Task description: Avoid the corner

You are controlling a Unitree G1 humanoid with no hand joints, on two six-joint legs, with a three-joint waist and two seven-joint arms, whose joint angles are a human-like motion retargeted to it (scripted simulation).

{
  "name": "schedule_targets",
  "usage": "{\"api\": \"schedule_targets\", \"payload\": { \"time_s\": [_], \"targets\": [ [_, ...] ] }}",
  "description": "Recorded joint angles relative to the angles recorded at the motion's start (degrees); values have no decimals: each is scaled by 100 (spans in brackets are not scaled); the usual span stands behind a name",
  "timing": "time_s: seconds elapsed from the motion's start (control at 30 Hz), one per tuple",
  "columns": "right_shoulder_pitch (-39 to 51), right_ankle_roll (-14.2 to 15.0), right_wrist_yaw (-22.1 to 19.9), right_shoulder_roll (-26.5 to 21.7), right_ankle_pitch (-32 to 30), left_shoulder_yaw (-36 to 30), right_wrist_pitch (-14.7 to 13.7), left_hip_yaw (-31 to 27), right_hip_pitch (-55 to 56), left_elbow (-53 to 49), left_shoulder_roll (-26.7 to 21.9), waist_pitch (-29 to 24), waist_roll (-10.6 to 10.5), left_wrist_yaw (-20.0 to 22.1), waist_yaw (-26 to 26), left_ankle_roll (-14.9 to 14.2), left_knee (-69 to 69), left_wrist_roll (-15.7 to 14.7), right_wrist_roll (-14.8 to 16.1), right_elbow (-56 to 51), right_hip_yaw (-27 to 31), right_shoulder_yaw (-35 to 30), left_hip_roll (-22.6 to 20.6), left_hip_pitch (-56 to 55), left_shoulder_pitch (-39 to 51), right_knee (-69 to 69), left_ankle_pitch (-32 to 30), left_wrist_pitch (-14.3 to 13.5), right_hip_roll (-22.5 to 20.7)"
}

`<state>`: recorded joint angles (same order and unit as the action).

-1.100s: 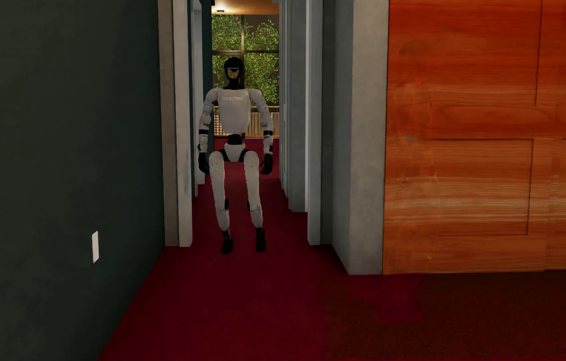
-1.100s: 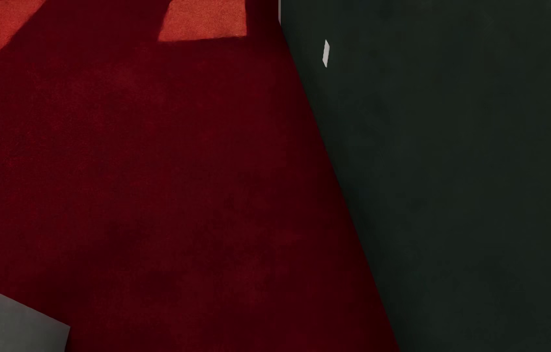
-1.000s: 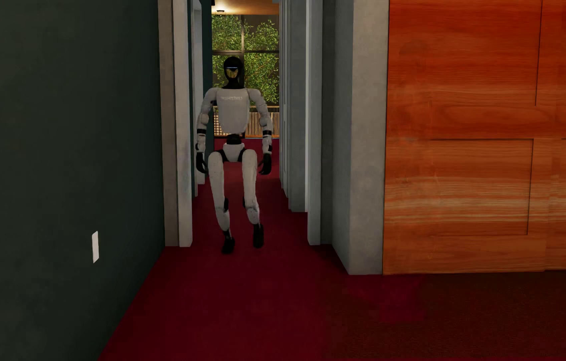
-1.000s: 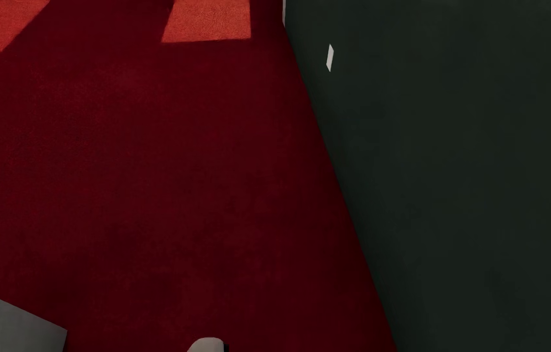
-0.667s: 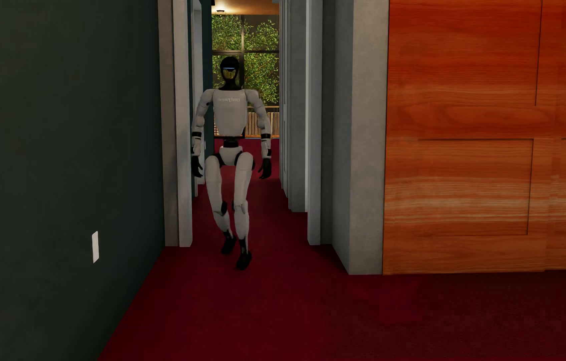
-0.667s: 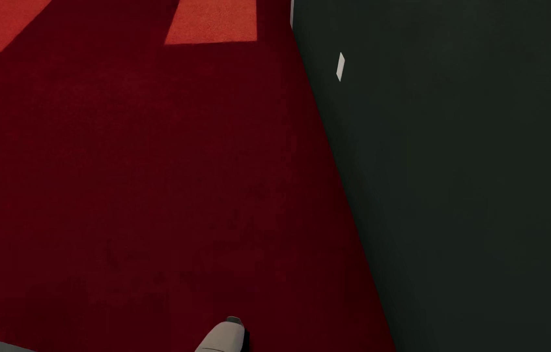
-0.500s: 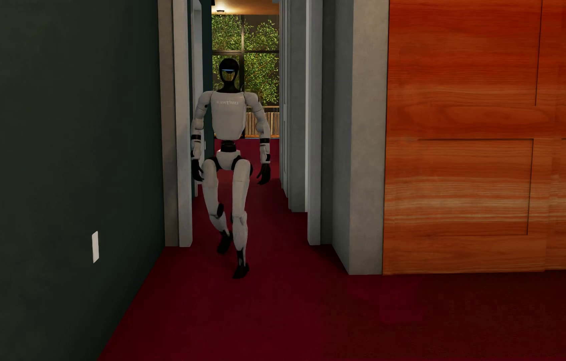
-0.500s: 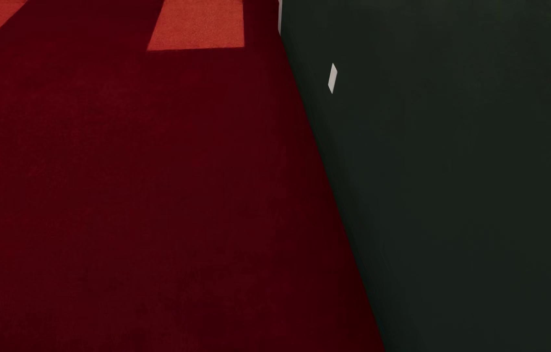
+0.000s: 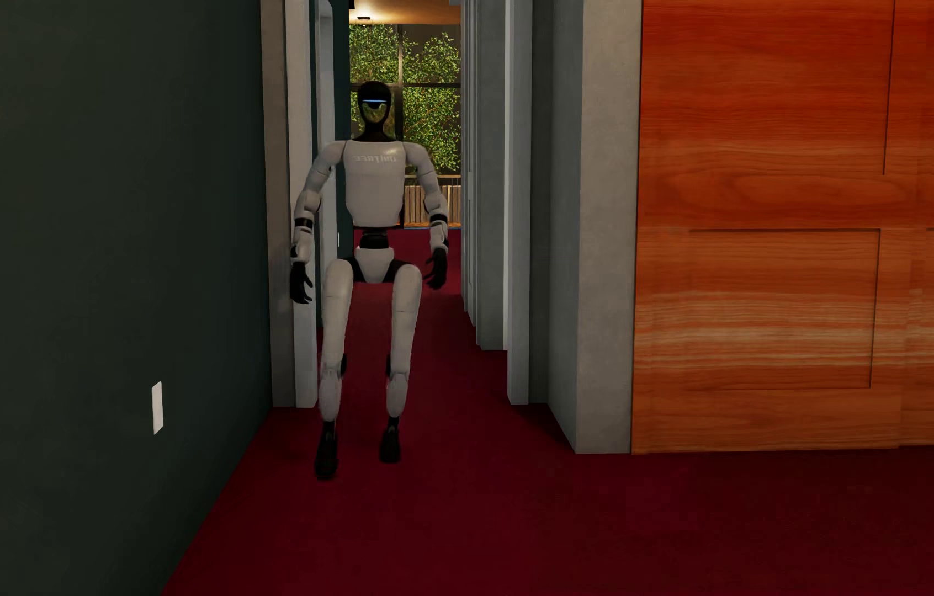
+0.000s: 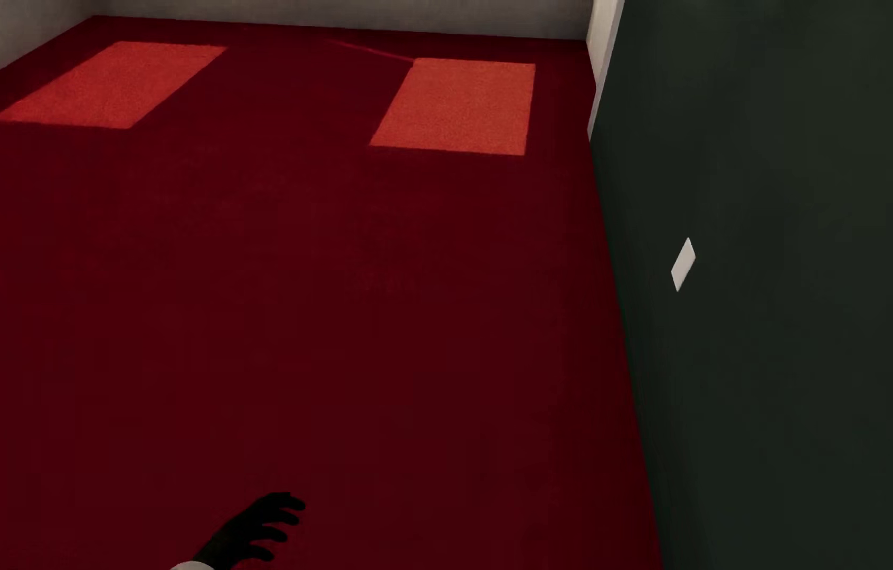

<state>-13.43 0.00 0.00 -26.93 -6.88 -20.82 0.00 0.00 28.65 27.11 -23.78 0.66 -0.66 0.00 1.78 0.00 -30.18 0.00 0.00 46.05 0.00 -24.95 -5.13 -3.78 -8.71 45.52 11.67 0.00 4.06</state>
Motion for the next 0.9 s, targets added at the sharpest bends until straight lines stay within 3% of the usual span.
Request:
{"api": "schedule_targets", "payload": {
  "time_s": [0.13,0.23,0.3,0.37,0.4,0.43,0.53,0.63,0.73,0.9],
  "targets": [
    [-156,0,0,79,1576,-327,0,0,-255,1018,23,24,-80,0,-354,0,-11,0,0,-13,0,-124,245,559,-200,-1778,282,0,-97],
    [-421,0,0,331,1539,-434,0,0,-411,2453,82,150,-73,0,-465,0,-158,0,0,131,0,-235,452,753,-460,-1639,243,0,-233],
    [-517,0,0,534,1170,-351,0,0,-329,3220,97,250,-98,0,-253,0,-414,0,0,441,0,-535,581,698,-709,-1181,-427,0,-378],
    [-547,0,0,657,1241,-285,0,0,-562,3567,85,327,-164,0,-19,0,-1302,0,0,673,0,-958,724,158,-972,-1209,-1820,0,-476],
    [-588,0,0,662,1316,-333,0,0,-770,3569,58,351,-215,0,48,0,-2140,0,0,640,0,-1069,814,-363,-1055,-1367,-2216,0,-511],
    [-649,0,0,622,1387,-386,0,0,-984,3471,29,341,-270,0,139,0,-3153,0,0,506,0,-1094,893,-928,-1093,-1513,-2024,0,-538],
    [-675,0,0,361,1606,-366,0,0,-1562,2941,18,172,-262,0,625,0,-6117,0,0,246,0,-1097,994,-2210,-1023,-1705,-126,0,-516],
    [-416,0,0,111,1936,-110,0,0,-2120,2487,134,71,-81,0,1027,0,-5151,0,0,635,0,-1108,962,-2992,-896,-1818,170,0,-374],
    [-253,0,0,-141,2207,-46,0,0,-2473,2116,218,51,108,0,1192,0,-5827,0,0,821,0,-771,1004,-3423,-793,-1799,140,0,-323],
    [67,0,0,-361,2941,-139,0,0,-3156,2185,174,30,303,0,1171,0,-1611,0,0,784,0,-329,1093,-3160,-664,-1814,-743,0,-455]
  ]
}}
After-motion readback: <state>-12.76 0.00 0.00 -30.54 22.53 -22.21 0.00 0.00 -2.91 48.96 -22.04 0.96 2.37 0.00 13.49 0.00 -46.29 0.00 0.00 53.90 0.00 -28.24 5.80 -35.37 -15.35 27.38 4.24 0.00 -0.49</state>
